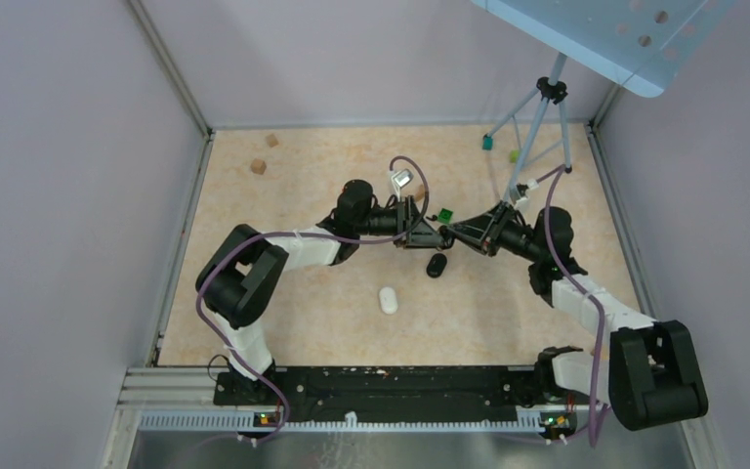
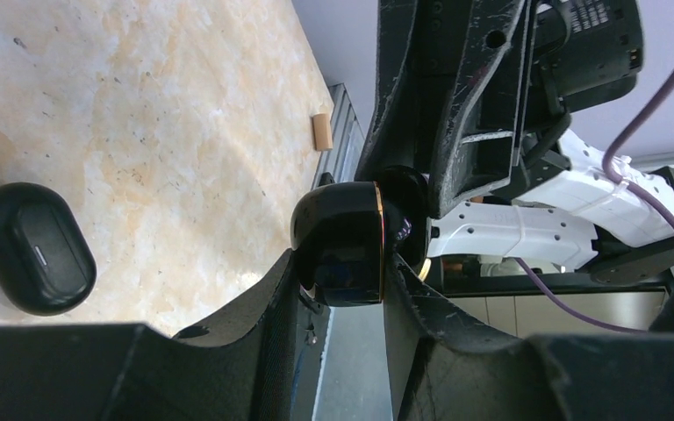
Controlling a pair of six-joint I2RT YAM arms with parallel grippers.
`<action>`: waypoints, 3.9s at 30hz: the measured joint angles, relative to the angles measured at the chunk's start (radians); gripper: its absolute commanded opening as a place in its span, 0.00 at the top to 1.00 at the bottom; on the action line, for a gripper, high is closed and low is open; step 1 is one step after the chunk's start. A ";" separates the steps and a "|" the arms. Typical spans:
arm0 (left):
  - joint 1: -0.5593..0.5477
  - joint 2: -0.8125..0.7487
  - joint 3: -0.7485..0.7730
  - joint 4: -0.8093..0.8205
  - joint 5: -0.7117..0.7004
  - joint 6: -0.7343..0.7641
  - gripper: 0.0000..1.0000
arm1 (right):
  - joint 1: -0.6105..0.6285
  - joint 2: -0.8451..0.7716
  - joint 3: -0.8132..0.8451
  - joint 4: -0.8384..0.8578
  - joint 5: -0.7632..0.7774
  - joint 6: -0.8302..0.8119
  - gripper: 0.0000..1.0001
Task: Insert the wireless bluetooth earbuds into the charging case
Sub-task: Pass from the left arm to the right, then pass from the right arm to the left, then pass from the left arm to the right
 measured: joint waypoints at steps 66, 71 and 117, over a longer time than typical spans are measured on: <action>0.009 -0.099 0.134 -0.380 0.080 0.255 0.74 | -0.026 0.080 -0.150 0.513 -0.109 0.315 0.43; 0.008 -0.099 0.134 -0.368 0.080 0.245 0.74 | -0.026 0.031 -0.125 0.388 -0.112 0.245 0.57; 0.019 -0.081 0.137 -0.399 0.082 0.275 0.09 | -0.044 0.012 -0.117 0.326 -0.111 0.197 1.00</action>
